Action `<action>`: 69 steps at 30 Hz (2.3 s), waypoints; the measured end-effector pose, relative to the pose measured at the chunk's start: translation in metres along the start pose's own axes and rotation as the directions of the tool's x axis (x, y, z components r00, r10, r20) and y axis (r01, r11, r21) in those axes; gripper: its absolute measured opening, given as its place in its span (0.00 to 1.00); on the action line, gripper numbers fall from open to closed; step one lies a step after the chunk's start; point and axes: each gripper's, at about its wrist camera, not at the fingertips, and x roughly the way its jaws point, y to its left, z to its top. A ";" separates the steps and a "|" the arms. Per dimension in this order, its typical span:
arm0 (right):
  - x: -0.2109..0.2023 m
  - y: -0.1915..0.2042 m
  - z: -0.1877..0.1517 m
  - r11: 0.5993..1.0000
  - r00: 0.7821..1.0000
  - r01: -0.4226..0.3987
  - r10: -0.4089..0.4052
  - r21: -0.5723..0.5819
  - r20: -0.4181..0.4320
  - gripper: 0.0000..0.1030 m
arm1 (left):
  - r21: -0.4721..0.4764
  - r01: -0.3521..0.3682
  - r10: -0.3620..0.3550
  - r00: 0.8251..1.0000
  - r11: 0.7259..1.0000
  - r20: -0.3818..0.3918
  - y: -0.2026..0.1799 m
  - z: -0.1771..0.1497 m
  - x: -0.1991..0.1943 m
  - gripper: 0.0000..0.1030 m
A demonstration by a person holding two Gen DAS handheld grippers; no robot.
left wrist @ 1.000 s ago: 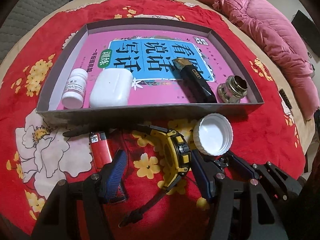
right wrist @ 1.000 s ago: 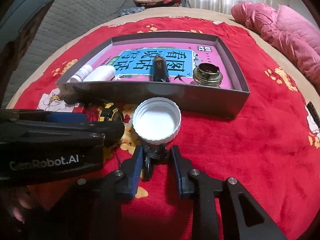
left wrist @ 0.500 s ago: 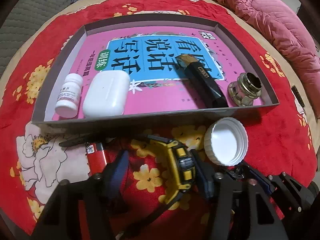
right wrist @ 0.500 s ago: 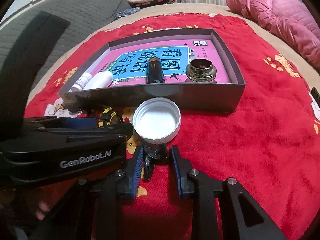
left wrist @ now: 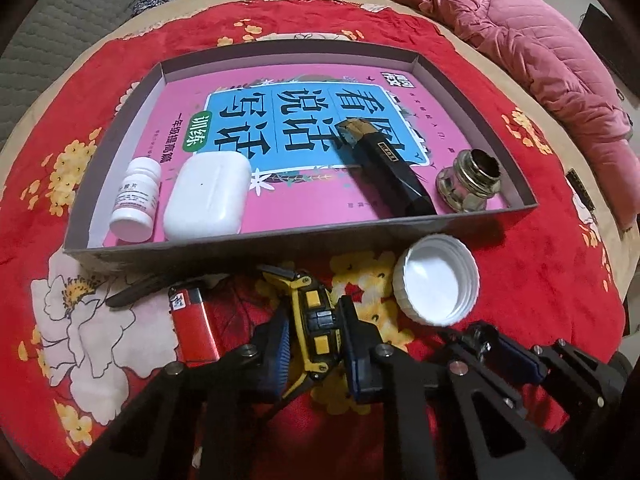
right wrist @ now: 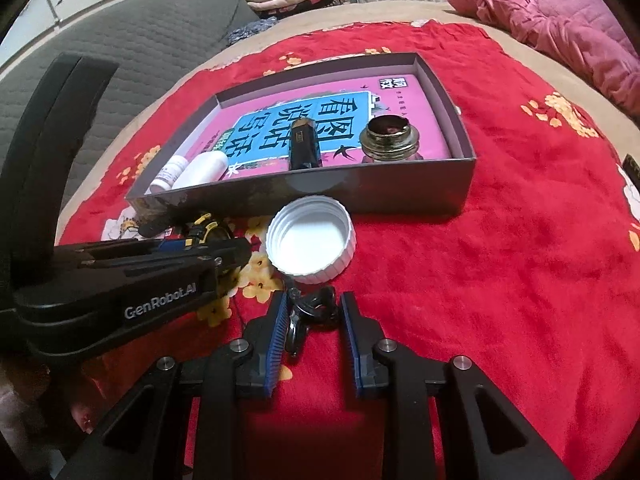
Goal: Organize rigid objects
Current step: 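Close left gripper on yellow tape measure while right gripper closes on small black clip, then carry tape measure with left tool over the tray while right tool carries black clip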
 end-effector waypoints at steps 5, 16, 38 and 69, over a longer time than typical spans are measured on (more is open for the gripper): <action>-0.008 -0.002 0.001 1.000 1.000 -0.006 0.006 0.006 0.020 0.24 | 0.016 0.010 -0.011 1.000 1.000 0.022 0.002 -0.005 -0.014 0.18; -0.029 0.007 0.006 0.999 0.993 -0.038 0.041 -0.026 0.111 0.24 | -0.021 0.042 -0.040 0.996 0.999 0.083 0.019 -0.008 -0.045 0.17; -0.056 0.020 0.022 0.991 0.960 -0.043 0.077 -0.128 0.268 0.24 | -0.012 0.062 -0.058 0.975 0.998 0.216 0.017 0.005 -0.085 0.17; -0.025 0.016 0.069 0.978 0.942 -0.024 0.092 -0.205 0.324 0.24 | -0.016 0.078 -0.072 0.967 0.997 0.244 0.027 0.054 -0.053 0.17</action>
